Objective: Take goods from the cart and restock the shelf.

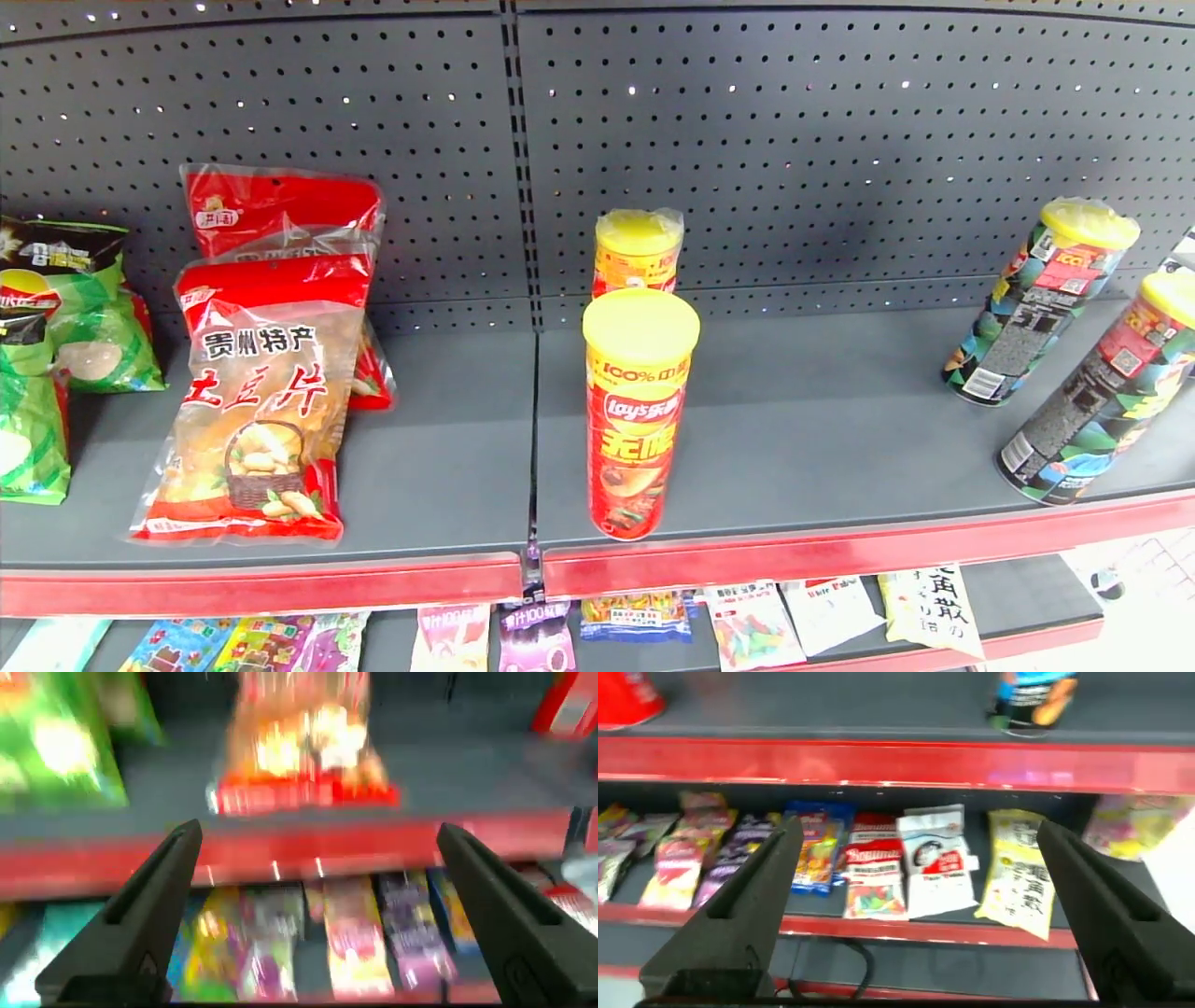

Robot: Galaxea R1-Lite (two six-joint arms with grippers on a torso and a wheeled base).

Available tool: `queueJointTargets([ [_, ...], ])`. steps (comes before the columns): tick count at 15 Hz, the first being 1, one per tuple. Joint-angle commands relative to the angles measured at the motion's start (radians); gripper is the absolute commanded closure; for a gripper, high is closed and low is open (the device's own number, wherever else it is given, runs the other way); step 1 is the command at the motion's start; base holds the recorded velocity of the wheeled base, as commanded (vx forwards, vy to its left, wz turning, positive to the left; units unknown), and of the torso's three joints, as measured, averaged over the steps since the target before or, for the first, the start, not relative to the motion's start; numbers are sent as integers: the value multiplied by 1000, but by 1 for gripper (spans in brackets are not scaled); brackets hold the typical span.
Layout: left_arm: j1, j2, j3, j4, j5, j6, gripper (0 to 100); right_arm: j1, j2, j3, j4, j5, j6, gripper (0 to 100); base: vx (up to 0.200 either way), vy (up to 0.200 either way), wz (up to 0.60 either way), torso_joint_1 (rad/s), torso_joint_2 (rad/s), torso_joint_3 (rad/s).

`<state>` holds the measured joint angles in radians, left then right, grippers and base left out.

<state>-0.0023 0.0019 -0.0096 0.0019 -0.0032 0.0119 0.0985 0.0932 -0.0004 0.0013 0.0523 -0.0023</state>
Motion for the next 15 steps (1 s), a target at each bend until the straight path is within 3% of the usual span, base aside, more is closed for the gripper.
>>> queueJointTargets([
  [1, 1, -2, 8, 3, 0, -1, 0, -2, 5, 0, 0, -5, -1, 0, 0, 0, 0, 0, 0, 0],
  [2, -1, -2, 8, 3, 0, -1, 0, -22, 10, -1, 2, -45, -4, 0, 0, 0, 0, 0, 0, 0],
  [4, 1, -2, 8, 3, 2, -1, 0, -174, 28, 0, 0, -45, -1, 0, 0, 0, 0, 0, 0, 0],
  [7, -1, -2, 8, 3, 2, 0, 0, -91, -78, 0, 0, 3, -2, 0, 0, 0, 0, 0, 0, 0],
  [13, -1, -2, 8, 1, 3, 2, 0, -97, -92, 0, 0, -66, 7, 0, 0, 0, 0, 0, 0, 0],
  [15, 1, -2, 8, 1, 5, -1, 0, -97, -92, 0, 0, -66, 4, 0, -200, 0, 0, 2, 5, 5],
])
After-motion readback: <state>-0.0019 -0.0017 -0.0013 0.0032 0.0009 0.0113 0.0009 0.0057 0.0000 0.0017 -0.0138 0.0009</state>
